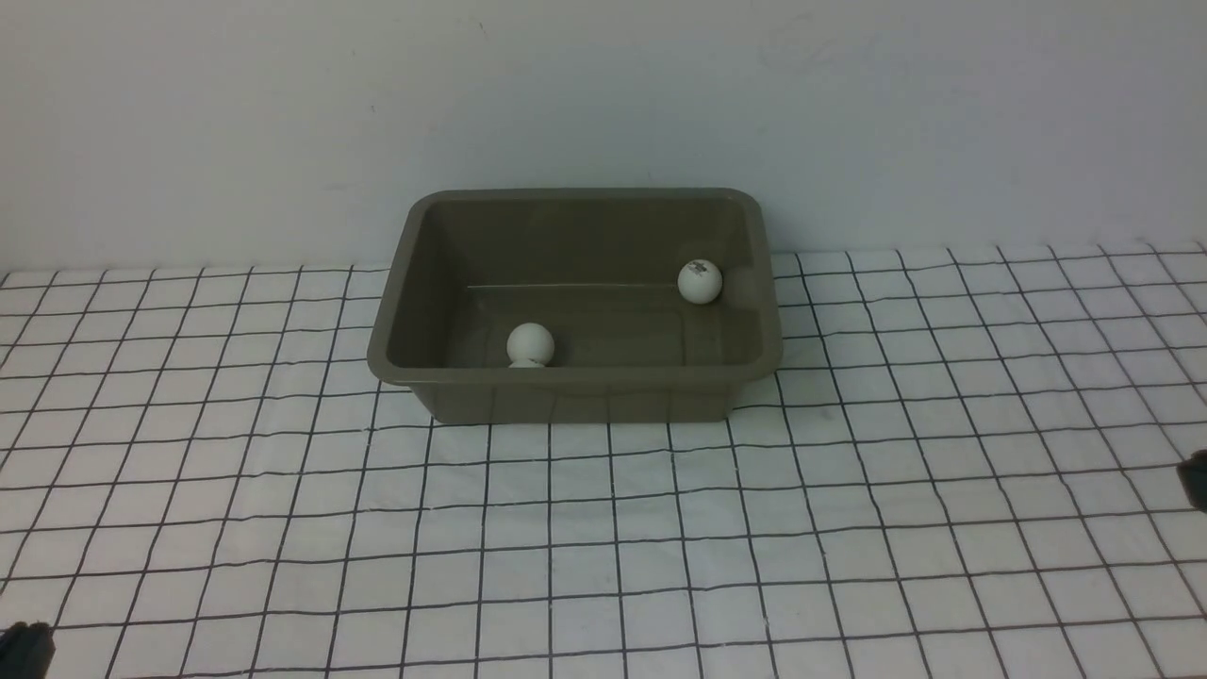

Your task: Put the table tennis balls into the box on the white checkered tablecloth.

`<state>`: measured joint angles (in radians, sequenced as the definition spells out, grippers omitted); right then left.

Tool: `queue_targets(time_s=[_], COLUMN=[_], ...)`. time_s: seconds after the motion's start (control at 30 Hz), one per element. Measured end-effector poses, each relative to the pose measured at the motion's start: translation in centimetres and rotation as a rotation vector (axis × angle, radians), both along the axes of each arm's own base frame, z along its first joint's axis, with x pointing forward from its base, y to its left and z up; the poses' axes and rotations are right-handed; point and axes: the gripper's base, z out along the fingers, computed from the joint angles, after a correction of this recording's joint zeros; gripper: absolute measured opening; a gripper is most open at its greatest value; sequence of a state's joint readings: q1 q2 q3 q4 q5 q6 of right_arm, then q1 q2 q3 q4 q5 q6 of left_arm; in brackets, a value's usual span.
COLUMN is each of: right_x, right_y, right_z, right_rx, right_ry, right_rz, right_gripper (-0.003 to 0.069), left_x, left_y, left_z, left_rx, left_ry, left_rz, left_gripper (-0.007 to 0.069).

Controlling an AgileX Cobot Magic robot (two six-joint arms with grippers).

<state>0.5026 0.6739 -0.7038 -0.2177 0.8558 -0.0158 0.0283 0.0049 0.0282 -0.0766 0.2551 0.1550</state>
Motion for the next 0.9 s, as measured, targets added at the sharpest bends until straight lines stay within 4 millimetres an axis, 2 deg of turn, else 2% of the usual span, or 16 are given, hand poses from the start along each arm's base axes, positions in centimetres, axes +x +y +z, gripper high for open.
queue_targets(time_s=[0.43,0.9], right_x=[-0.04,-0.1], right_y=[-0.03,-0.08], right_z=[-0.03,-0.13], right_rx=[-0.001,-0.007], right_ry=[0.005,0.017], right_rz=[-0.001,-0.005], right_gripper=[-0.0016,-0.0016], left_x=[-0.32,-0.33], left_y=[-0.06,-0.05], left_z=[-0.88,-0.89], left_rx=[-0.003,-0.004], left_ry=[0.094,0.095], left_rz=[-0.003,-0.002], left_gripper=[-0.0004,-0.0004])
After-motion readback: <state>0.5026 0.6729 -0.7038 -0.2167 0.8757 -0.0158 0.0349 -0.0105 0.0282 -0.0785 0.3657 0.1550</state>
